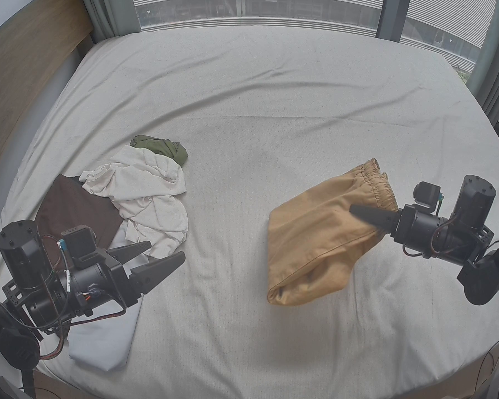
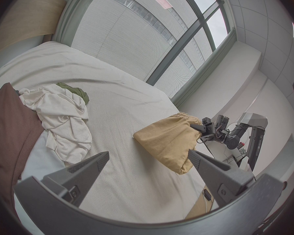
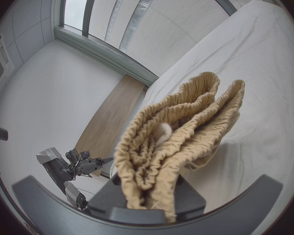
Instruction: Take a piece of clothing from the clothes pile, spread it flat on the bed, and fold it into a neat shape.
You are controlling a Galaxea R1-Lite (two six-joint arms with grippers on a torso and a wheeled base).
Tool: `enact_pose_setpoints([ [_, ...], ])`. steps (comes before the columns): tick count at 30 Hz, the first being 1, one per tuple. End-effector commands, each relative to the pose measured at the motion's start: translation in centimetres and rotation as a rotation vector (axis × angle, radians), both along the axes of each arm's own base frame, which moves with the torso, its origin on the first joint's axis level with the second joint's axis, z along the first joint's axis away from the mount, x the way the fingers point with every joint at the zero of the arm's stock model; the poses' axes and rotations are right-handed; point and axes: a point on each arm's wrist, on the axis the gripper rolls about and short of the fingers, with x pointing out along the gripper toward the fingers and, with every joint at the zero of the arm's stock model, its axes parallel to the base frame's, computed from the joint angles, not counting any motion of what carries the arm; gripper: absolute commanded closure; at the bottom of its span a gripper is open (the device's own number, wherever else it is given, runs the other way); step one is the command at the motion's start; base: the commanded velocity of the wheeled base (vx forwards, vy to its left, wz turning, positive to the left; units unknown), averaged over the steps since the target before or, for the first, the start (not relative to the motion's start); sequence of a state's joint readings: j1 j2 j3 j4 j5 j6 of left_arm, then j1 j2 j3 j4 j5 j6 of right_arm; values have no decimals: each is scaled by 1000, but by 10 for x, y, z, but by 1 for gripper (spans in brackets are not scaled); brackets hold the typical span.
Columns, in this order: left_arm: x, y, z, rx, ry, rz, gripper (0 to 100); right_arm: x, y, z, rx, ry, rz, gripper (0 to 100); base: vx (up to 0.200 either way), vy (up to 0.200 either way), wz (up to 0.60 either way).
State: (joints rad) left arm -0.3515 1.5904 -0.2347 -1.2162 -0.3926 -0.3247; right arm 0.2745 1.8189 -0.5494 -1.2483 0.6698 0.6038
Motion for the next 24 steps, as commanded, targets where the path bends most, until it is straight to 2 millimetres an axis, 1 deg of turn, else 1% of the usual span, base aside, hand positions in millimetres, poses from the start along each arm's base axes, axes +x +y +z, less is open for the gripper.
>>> enact_pose_setpoints([
  [1,0,0,0,0,0,0,0,10,3,13,12,-37,1,100,0,0,0],
  [7,1,0,0,0,2,-1,0,24,7,36,60,-58,5,100,0,0,0],
  [11,1,0,0,-1,3,-1,0,32,9,50,69,-75,6,100,0,0,0],
  [12,1,0,0,0,2,-1,0,33,9,50,68,-73,6,100,0,0,0],
  [14,1,0,0,-1,3,-1,0,38,11,59,71,-82,9,100,0,0,0],
  [16,1,-1,-1,-1,4,-3,0,42,12,61,70,-81,9,100,0,0,0],
  [18,1,0,-1,-1,4,-1,0,53,13,64,70,-82,3,100,0,0,0],
  [24,0,-1,-1,0,6,-4,0,75,18,65,75,-82,0,100,0,0,0],
])
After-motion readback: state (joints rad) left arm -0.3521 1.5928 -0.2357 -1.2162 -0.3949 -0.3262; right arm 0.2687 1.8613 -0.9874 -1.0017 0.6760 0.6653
